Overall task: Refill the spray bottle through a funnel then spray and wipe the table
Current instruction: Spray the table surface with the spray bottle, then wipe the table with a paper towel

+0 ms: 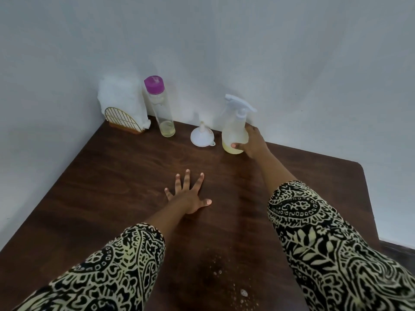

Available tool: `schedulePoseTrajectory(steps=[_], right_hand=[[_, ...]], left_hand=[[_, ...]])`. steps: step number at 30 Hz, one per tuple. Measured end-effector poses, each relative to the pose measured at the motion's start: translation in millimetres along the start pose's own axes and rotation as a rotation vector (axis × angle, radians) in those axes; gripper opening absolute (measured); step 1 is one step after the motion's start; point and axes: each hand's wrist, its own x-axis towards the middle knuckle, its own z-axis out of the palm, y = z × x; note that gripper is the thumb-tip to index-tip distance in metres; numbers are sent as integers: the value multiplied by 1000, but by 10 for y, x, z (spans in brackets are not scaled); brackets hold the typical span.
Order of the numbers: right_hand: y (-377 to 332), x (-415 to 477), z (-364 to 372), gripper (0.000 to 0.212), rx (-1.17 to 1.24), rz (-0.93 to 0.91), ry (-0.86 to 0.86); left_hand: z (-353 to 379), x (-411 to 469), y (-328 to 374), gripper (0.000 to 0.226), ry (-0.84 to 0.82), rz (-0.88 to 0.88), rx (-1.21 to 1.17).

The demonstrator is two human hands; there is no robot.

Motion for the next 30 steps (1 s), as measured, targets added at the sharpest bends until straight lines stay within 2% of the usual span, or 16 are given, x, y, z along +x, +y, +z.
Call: schedulePoseTrajectory(steps=[10,12,14,16,18,21,24,27,30], right_hand=[[-65,5,-102,90,-108,57,-86],[-93,-52,-94,104,-109,81,-5],[-216,-246,-62,114,-78,145,146],[-392,-545,8,102,-101,126,289],[-675,-829,165,75,-103,-9,350],[-1180,-959,553,40,-133,-213,229],[-1703,-781,976,31,-208,-330,122],[-2176,-453,1302,26,-230,-369,135],[-2578,-76,1570,27,-273,-352,160]], left_hand=[[4,-44,-9,91,56,13,-12],[-36,-67,-14,91,50,39,-47],[-113,-120,-112,87,89,84,-165],[-179,-187,-324,78,231,118,-402],[-243,-263,-695,67,433,105,-568],[-363,-298,-1338,55,576,44,-613],[-684,-233,-1893,49,648,49,-655],[-1103,-26,-2254,47,726,107,-631],[-1472,269,-2453,53,765,154,-478]])
